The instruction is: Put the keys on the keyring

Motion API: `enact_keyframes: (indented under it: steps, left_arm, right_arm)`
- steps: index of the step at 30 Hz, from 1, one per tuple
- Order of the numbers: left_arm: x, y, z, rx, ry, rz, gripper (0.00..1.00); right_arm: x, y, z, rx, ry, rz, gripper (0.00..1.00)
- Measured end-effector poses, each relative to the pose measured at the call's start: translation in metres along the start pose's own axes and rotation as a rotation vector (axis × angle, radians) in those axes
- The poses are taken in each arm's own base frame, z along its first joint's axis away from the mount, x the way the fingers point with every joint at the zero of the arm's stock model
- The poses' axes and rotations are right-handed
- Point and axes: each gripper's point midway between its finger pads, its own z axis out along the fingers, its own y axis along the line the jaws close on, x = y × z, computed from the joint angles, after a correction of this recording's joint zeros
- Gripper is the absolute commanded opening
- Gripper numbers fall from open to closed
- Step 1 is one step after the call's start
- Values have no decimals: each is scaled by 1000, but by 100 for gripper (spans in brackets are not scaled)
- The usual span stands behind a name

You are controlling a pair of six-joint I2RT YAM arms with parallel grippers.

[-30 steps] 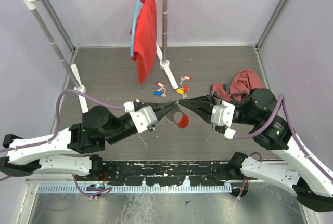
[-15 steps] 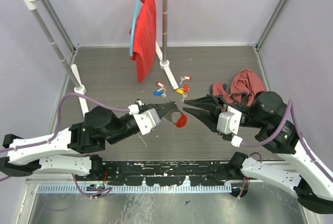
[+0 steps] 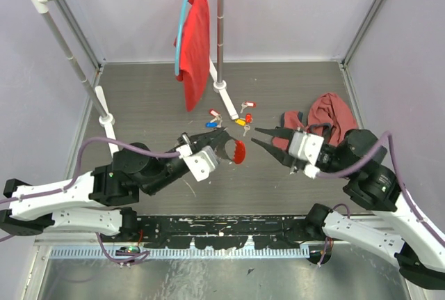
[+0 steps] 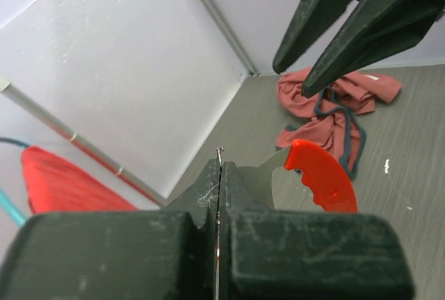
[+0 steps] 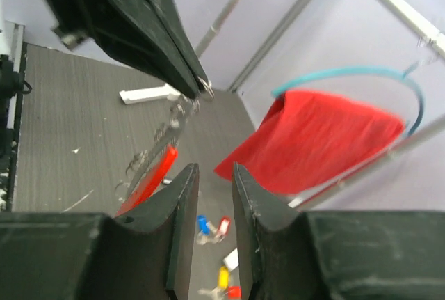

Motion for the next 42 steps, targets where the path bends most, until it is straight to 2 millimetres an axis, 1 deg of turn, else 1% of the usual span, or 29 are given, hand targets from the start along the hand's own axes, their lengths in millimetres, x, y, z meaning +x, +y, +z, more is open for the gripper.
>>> enact_keyframes:
  steps: [3, 5, 8, 11, 13, 17, 20, 22, 24, 27, 29, 32, 35, 38, 42]
  left_arm:
    - [7, 10, -7, -37, 38, 2, 0]
    - [11, 19, -17, -66, 65, -4, 0]
    - [17, 32, -33, -104, 88, -40, 0]
    - [26, 43, -48, -135, 117, -84, 0]
    - [33, 48, -54, -151, 141, -107, 0]
    - [52, 53, -60, -165, 203, -135, 0]
    - [67, 55, -61, -167, 245, -150, 0]
    - [79, 57, -62, -171, 278, -159, 0]
    - [90, 58, -63, -174, 303, -170, 0]
    - [100, 57, -62, -169, 325, -188, 0]
    - [107, 57, -61, -163, 336, -203, 0]
    - [120, 55, -59, -153, 353, -225, 0]
    - [133, 54, -57, -141, 377, -246, 0]
    - [143, 51, -56, -125, 394, -263, 0]
    - [149, 44, -53, -94, 402, -282, 0]
  right_arm:
    - [26, -3, 4, 74, 96, 152, 31]
    - [47, -6, 8, 139, 175, 282, 36]
    - [85, -8, 12, 264, 319, 496, 40]
    - [117, -4, 17, 348, 456, 646, 42]
    - [137, 3, 24, 371, 530, 720, 42]
    - [176, 25, 34, 384, 674, 829, 42]
    - [199, 31, 39, 427, 743, 883, 43]
    - [220, 30, 40, 455, 795, 931, 46]
    - [249, 23, 35, 509, 854, 990, 48]
    - [288, 10, 22, 592, 911, 1064, 49]
    - [311, 5, 12, 638, 934, 1105, 49]
    - [342, 5, -4, 686, 969, 1162, 45]
    - [369, 7, -12, 702, 995, 1205, 42]
    - [395, 12, -15, 703, 1024, 1244, 41]
    - [419, 15, -17, 697, 1040, 1279, 41]
